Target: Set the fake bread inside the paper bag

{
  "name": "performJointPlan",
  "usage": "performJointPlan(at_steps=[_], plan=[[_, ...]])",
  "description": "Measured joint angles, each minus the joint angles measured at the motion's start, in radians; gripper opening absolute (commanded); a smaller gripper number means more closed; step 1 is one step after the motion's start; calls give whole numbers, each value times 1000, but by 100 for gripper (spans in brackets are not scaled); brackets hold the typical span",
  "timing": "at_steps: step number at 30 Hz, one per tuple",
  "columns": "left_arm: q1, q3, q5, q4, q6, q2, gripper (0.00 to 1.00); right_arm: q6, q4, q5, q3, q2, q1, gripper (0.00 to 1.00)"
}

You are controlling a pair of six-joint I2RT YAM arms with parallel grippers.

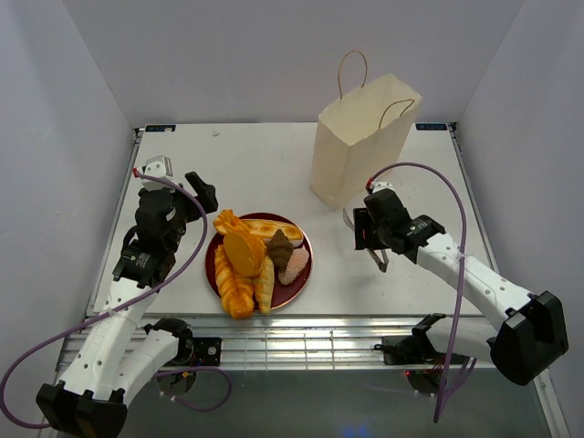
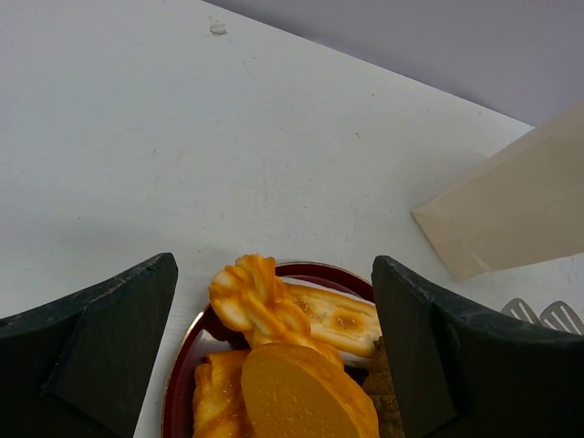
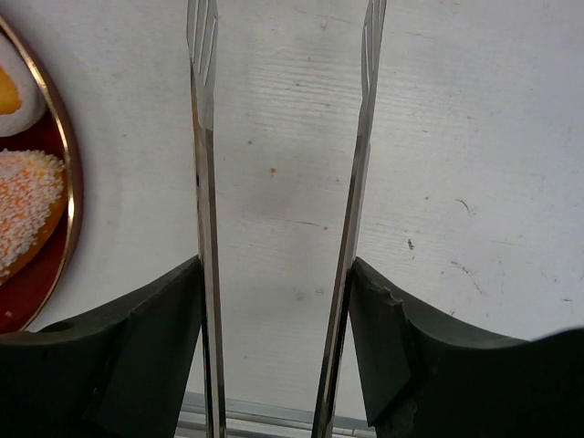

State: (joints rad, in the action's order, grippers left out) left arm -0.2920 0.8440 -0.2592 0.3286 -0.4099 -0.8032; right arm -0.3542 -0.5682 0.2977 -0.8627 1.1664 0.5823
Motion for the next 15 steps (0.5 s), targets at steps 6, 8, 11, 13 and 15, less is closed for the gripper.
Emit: performJointPlan(at_steps=[6,8,11,13,15], plan=[[0,0,-21,0,3,-2,98,14,-69,-28,-71,-39,87,66],[0,0,-29,0,5,-5,96,19,-86,-41,-89,-59,110,65],[0,-2,-47,0,9,-7,96,23,-92,-76,-109,-90,139,64],[0,-3,-57,1,10,-7,96,22,-93,-98,-114,-108,156,64],[0,-3,-66,1,10,-7,96,22,-93,-115,-117,-124,180,64]])
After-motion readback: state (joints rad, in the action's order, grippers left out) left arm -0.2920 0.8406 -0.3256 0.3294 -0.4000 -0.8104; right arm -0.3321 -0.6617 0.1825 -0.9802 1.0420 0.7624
